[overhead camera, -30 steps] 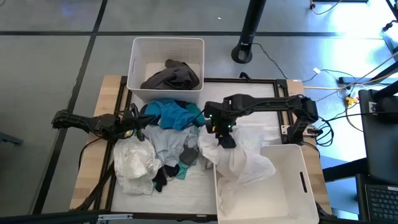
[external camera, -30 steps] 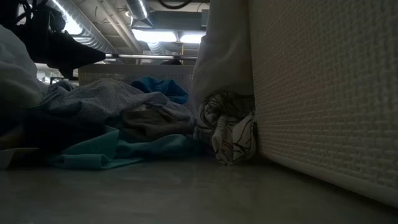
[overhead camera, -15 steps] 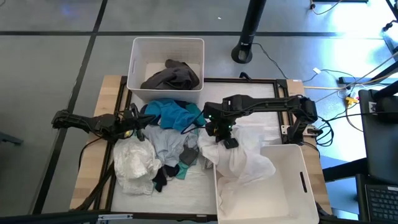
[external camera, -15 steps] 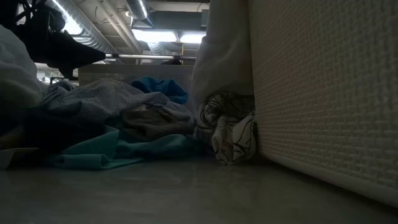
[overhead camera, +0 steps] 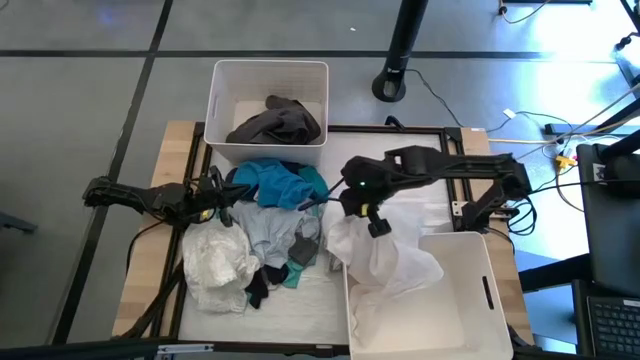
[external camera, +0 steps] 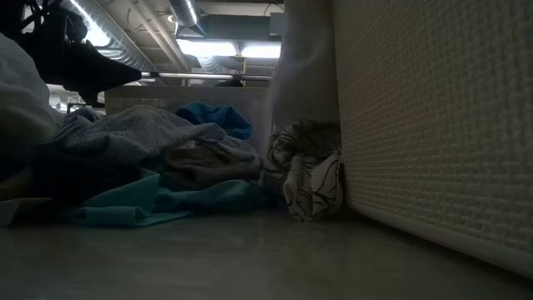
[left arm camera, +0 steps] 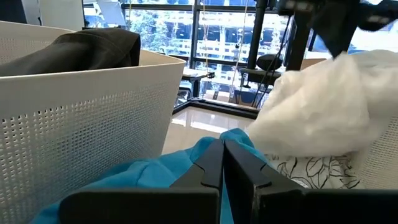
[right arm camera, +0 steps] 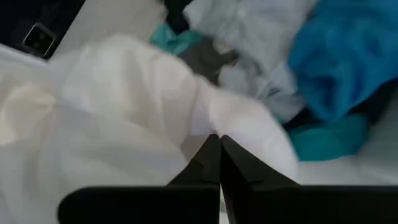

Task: Sort clothes
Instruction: Put the white shirt into the bottom white laundry organizer

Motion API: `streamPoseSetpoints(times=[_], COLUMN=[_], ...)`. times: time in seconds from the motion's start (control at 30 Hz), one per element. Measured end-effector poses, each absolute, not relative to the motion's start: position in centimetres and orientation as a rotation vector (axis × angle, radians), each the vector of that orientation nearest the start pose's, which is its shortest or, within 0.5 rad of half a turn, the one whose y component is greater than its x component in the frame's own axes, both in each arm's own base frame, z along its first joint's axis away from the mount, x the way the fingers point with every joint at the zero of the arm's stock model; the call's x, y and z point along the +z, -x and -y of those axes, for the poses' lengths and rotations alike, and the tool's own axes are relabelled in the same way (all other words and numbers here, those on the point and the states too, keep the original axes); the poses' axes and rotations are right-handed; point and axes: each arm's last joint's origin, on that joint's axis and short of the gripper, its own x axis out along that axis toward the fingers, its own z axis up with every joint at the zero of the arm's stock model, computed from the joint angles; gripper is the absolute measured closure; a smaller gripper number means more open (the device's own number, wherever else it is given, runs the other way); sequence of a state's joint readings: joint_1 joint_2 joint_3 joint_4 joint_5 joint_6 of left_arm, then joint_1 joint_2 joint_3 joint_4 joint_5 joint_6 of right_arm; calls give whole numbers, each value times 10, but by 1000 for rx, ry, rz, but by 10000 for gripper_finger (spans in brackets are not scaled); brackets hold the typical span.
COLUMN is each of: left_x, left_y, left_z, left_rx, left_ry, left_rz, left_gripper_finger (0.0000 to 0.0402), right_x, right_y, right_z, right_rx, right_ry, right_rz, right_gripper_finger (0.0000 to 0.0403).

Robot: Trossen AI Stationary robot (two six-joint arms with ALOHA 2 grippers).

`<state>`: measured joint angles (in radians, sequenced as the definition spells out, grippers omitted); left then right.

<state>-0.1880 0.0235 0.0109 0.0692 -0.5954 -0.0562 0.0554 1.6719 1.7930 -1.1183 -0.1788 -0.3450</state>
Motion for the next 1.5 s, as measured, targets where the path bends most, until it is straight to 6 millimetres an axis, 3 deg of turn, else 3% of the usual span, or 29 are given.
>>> streamPoseSetpoints(times=[0.2,0.47,0.73,0.9,1.13,1.27,1.5], left_x=[172,172,172,172,172,172,175], left_y=[-95,-95,-95,-95,-95,-95,-95], left_z=[1,1,1,1,1,1,1], left_rx=[406,406,406,406,406,406,407], left_ry=[74,74,77,76,74,75,55], left_rz=[64,63,64,64,64,66,87], left_gripper_finger=[398,398,398,398,398,398,398], right_x=[412,457,476,469,458,431,356], right_y=[-317,-288,-241,-210,-184,-177,-164], right_z=[-46,-98,-146,-170,-204,-224,-249], right_rx=[351,275,138,19,-35,-91,-271], right_ry=[248,278,265,188,55,-91,-368], right_rz=[-930,-806,-778,-834,-793,-890,-1272], right_gripper_finger=[401,402,402,402,403,403,400])
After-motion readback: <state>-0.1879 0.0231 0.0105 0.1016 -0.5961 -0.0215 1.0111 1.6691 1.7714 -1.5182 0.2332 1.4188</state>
